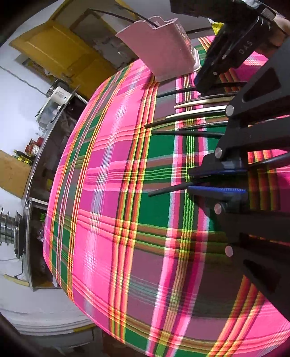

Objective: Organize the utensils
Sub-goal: 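Close the right tool on a black chopstick while the left tool grasps another, then lift both black chopsticks into the pink holder and open both tools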

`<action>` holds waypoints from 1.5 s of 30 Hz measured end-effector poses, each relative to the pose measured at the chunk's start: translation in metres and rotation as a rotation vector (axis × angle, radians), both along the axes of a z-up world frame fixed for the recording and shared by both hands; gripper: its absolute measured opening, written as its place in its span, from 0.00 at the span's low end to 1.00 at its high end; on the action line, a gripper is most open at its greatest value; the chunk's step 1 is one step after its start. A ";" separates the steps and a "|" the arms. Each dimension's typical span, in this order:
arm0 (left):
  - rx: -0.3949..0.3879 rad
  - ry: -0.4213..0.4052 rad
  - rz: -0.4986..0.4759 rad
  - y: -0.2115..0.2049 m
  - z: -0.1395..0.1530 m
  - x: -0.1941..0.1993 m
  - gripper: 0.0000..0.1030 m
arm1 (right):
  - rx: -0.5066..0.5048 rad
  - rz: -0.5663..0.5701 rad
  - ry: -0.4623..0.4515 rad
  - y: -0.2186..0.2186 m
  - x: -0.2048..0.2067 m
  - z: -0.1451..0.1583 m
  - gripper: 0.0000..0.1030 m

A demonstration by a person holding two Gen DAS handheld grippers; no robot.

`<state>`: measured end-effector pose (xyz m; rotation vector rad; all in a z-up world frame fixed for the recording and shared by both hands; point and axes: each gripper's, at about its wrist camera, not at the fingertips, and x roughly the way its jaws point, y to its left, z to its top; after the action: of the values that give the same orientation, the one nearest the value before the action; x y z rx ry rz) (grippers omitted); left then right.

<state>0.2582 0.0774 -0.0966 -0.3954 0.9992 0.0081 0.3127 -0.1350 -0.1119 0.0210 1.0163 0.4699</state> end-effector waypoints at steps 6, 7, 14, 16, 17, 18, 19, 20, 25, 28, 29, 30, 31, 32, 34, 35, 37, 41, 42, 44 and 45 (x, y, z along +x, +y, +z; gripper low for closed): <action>0.050 0.016 -0.029 -0.005 0.001 0.006 0.09 | -0.028 -0.008 -0.006 0.006 0.005 0.000 0.17; 0.056 0.015 -0.030 -0.006 0.001 0.006 0.09 | -0.036 -0.012 -0.009 0.007 0.005 0.000 0.15; 0.124 0.004 -0.058 -0.015 0.002 0.005 0.07 | -0.056 -0.014 -0.011 0.009 0.008 0.001 0.07; 0.111 0.006 -0.056 -0.012 0.002 0.004 0.05 | -0.030 -0.013 0.002 0.006 0.008 0.002 0.06; 0.098 0.008 -0.059 -0.010 0.003 0.003 0.04 | -0.021 -0.013 0.004 0.005 0.007 0.003 0.06; 0.091 0.008 -0.059 -0.009 0.003 0.002 0.04 | -0.015 -0.013 0.000 0.004 0.007 0.006 0.06; 0.088 0.007 -0.058 -0.009 0.004 0.002 0.04 | -0.011 -0.013 -0.004 0.004 0.007 0.008 0.06; 0.083 0.003 -0.058 -0.007 0.006 0.000 0.04 | -0.002 -0.013 -0.009 0.003 0.006 0.011 0.06; 0.075 -0.034 -0.077 -0.004 0.025 -0.010 0.04 | 0.033 -0.007 -0.047 -0.004 -0.004 0.032 0.06; 0.073 -0.065 -0.089 -0.003 0.041 -0.017 0.04 | 0.057 -0.008 -0.073 -0.009 -0.012 0.046 0.06; 0.072 -0.081 -0.094 -0.003 0.048 -0.021 0.04 | 0.064 -0.007 -0.084 -0.011 -0.015 0.052 0.06; 0.071 -0.093 -0.097 -0.002 0.054 -0.024 0.04 | 0.073 -0.007 -0.097 -0.013 -0.019 0.059 0.05; 0.070 -0.106 -0.100 -0.002 0.061 -0.028 0.04 | 0.078 -0.006 -0.107 -0.014 -0.021 0.064 0.05; 0.068 -0.123 -0.104 -0.001 0.069 -0.032 0.04 | 0.085 -0.006 -0.121 -0.017 -0.025 0.071 0.05; 0.063 -0.149 -0.110 0.000 0.083 -0.039 0.04 | 0.096 -0.006 -0.143 -0.021 -0.032 0.083 0.05; 0.059 -0.164 -0.112 0.000 0.091 -0.044 0.04 | 0.102 -0.006 -0.154 -0.024 -0.035 0.088 0.05; 0.055 -0.188 -0.117 0.000 0.104 -0.050 0.04 | 0.115 -0.010 -0.174 -0.028 -0.043 0.099 0.05; 0.057 -0.240 -0.133 0.000 0.131 -0.066 0.04 | 0.135 -0.018 -0.215 -0.037 -0.060 0.120 0.05; 0.057 -0.249 -0.136 -0.001 0.136 -0.069 0.04 | 0.138 -0.019 -0.224 -0.038 -0.064 0.124 0.05; 0.057 -0.269 -0.144 -0.002 0.147 -0.076 0.04 | 0.145 -0.023 -0.240 -0.042 -0.068 0.131 0.05; 0.055 -0.276 -0.147 -0.002 0.151 -0.078 0.04 | 0.149 -0.026 -0.247 -0.044 -0.071 0.135 0.05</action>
<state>0.1799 0.0749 0.0544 -0.2634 0.7515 -0.1475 0.2420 -0.1792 0.0230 0.1068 0.7368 0.5107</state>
